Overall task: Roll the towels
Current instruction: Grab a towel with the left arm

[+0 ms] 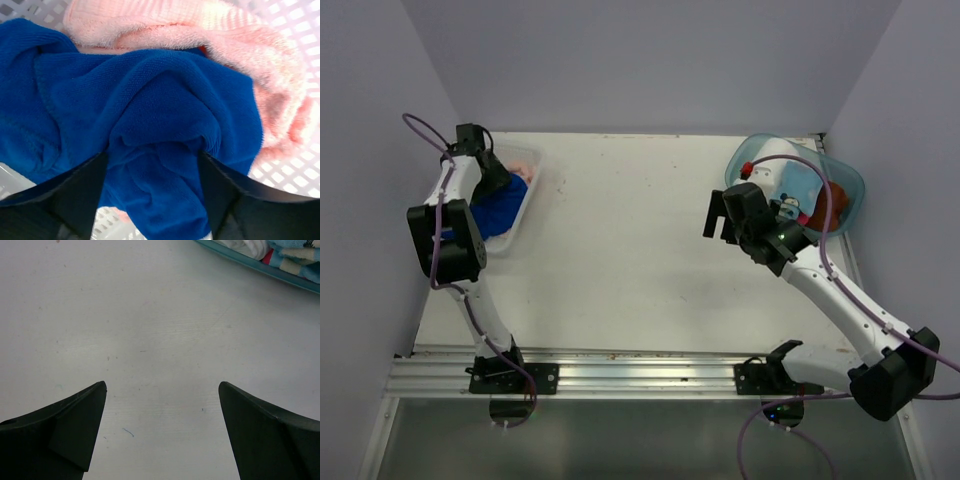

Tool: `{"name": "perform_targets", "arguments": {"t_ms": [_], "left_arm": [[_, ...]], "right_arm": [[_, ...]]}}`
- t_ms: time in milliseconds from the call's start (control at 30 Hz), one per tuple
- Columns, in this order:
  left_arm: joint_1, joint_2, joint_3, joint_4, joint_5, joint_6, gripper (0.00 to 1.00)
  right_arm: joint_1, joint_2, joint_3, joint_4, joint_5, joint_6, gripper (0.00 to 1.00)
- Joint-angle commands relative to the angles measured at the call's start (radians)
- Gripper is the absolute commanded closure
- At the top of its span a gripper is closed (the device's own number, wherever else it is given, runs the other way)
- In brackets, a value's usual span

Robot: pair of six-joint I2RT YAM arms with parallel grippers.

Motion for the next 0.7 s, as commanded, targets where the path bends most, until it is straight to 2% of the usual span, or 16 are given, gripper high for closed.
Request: {"name": "perform_targets", "arguments": {"t_ms": [0,33,67,133,233,300,333,367,467,667], "left_arm": [[0.002,0.027,0.056,0.018,-0.03,0.0,0.26],[0.001,0.031,0.055,0.021,-0.025,0.0,0.3],[0.001,0.036,0.049,0.021,-0.021,0.002,0.4],[0.001,0.05,0.039,0.033,0.014,0.009,0.51],[0.001,0.063,0.032,0.061,0.065,0.048,0.6],[0.001,0.06,0.032,0.055,0.087,0.057,0.76],[0.001,0.054,0.036,0.045,0.088,0.058,0.9],[0.001,0.025,0.035,0.038,0.087,0.058,0.95],[0.001,-0.088,0.015,0.042,0.097,0.063,1.0],[-0.002,-0.349,-0.036,0.084,0.107,0.094,1.0]], "right_arm": [[0.004,-0.035,-0.001,-0.001,-0.003,0.023,0.01],[0.004,-0.037,-0.001,-0.002,-0.001,0.023,0.01],[0.004,-0.04,-0.002,-0.002,0.0,0.025,0.01],[0.004,-0.043,-0.006,-0.001,0.0,0.028,0.01],[0.006,-0.043,-0.007,0.004,-0.009,0.031,0.02],[0.004,-0.045,-0.007,0.002,-0.012,0.032,0.01],[0.004,-0.046,-0.007,-0.001,-0.012,0.034,0.01],[0.006,-0.046,-0.007,-0.002,-0.012,0.035,0.01],[0.006,-0.057,-0.013,0.004,-0.023,0.029,0.01],[0.006,-0.038,-0.013,0.007,-0.049,0.026,0.01]]}}
